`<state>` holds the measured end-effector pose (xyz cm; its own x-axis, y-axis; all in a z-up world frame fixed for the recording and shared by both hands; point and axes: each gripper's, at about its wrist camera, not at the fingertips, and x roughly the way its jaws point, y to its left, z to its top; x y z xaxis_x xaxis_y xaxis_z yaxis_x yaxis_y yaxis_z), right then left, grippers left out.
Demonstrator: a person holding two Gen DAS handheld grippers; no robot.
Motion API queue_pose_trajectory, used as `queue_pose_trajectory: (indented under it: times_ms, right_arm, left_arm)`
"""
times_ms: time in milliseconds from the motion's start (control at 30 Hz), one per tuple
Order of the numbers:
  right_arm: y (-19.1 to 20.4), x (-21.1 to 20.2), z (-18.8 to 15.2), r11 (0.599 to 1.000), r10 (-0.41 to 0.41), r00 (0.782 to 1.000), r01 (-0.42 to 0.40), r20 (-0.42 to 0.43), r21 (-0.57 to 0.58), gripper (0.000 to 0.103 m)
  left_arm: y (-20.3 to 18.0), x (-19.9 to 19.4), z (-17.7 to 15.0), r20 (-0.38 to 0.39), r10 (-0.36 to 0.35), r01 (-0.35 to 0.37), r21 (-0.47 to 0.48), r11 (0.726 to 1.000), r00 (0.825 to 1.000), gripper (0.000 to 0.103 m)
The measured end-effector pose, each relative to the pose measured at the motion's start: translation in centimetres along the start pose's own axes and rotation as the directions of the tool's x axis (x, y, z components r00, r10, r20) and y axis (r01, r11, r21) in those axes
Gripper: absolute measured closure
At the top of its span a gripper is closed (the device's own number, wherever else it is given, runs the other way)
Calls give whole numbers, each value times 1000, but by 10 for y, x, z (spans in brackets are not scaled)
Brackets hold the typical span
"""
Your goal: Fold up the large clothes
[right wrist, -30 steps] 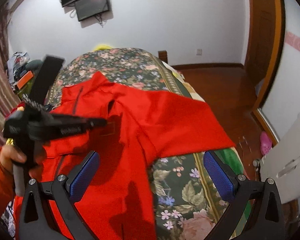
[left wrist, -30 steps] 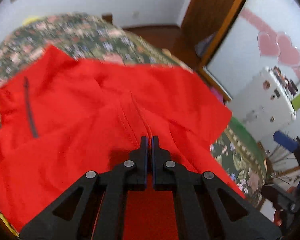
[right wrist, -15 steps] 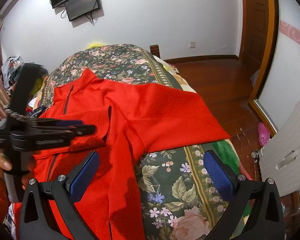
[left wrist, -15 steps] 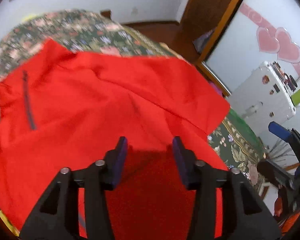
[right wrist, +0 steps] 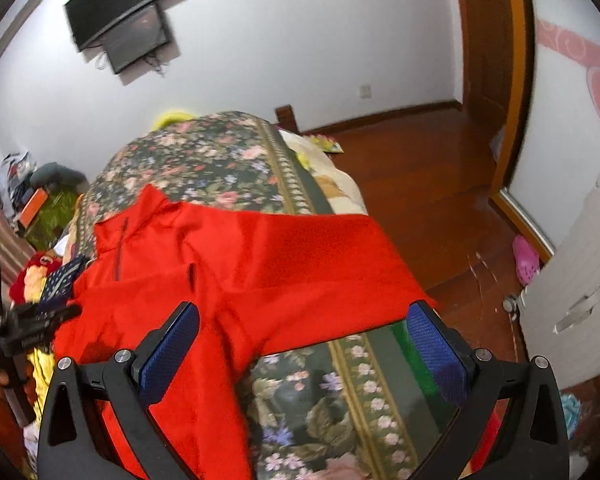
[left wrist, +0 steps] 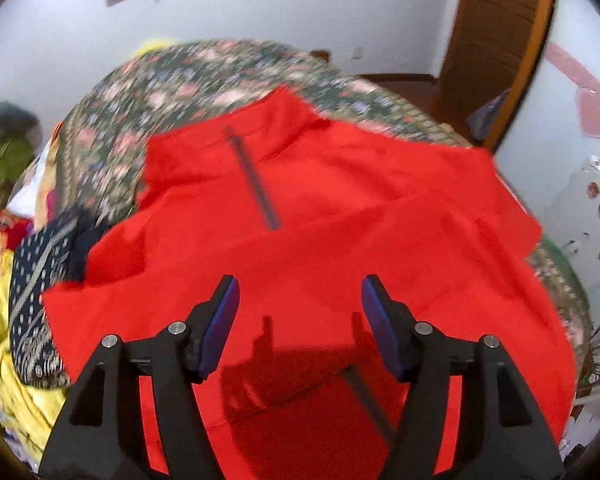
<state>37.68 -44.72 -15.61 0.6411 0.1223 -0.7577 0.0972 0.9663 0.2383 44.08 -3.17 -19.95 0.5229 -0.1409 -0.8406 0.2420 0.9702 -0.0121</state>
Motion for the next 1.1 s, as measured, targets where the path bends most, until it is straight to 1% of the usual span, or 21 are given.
queue_pose_trajectory:
  times_ms: [33,100,167,267,333,367,433,467,533,600,767,867,900,933,967,1000,1033,1100]
  right_arm:
    - [-4,5,0,1000,-5,1000,5,-14,7,0]
    - [-14,23,0,1000,-9,997,11,-71,23,0]
    - [-26,42,-5,998,3,991,5,-130,68,0]
    - [-49,74,-17,980,86,973,-44,-215,192,0]
    - [-67,93,-25,954,147,958,-71,-246,293,0]
    - [-79,104,-29,926,190,949,-89,-251,366,0]
    - [-92,114,-33,887,230,945,-106,-232,450,1]
    - [-101,119,-33,856,260,942,-124,-211,502,1]
    - [-108,124,-31,830,278,943,-140,-183,539,2]
    - [-112,131,-25,821,278,945,-141,-173,553,4]
    - [-121,158,-14,813,255,948,-104,-191,572,13]
    - [-126,168,-8,809,227,955,-76,-191,582,26]
    - [-127,170,-5,809,217,957,-66,-192,584,35]
    - [-128,173,-2,812,206,959,-57,-194,581,48]
    - [-128,174,-1,819,191,961,-43,-201,572,55]
    - [-129,174,0,828,175,962,-28,-211,561,68]
    - [-128,171,1,834,174,963,-33,-206,551,74]
    - [-128,166,2,840,188,964,-58,-188,540,84]
  left_arm:
    - [6,4,-5,-11,6,-6,-10,1000,1000,40]
    - [18,16,-15,-41,15,-17,-30,999,999,40]
    - [25,25,-23,-72,25,-28,-40,999,997,40]
    - [32,41,-32,-101,45,-49,-35,998,994,40]
    - [33,47,-38,-112,49,-53,-32,998,992,40]
    - [33,51,-40,-119,45,-49,-32,998,992,40]
    - [33,58,-44,-133,32,-38,-36,999,991,40]
    - [32,60,-45,-136,31,-37,-37,999,990,40]
    - [30,62,-45,-130,34,-39,-34,999,991,40]
    - [28,63,-44,-119,35,-39,-34,999,992,37]
    - [27,67,-41,-106,37,-43,-49,998,994,33]
    - [28,68,-40,-108,37,-43,-56,998,993,33]
    - [28,68,-40,-109,35,-42,-57,997,993,33]
    - [29,67,-40,-109,33,-40,-60,997,993,33]
    - [29,67,-40,-111,32,-39,-64,997,993,33]
    - [30,67,-40,-112,31,-38,-67,997,993,33]
    - [30,66,-41,-113,30,-38,-69,997,993,33]
    - [30,65,-41,-116,28,-37,-70,997,993,33]
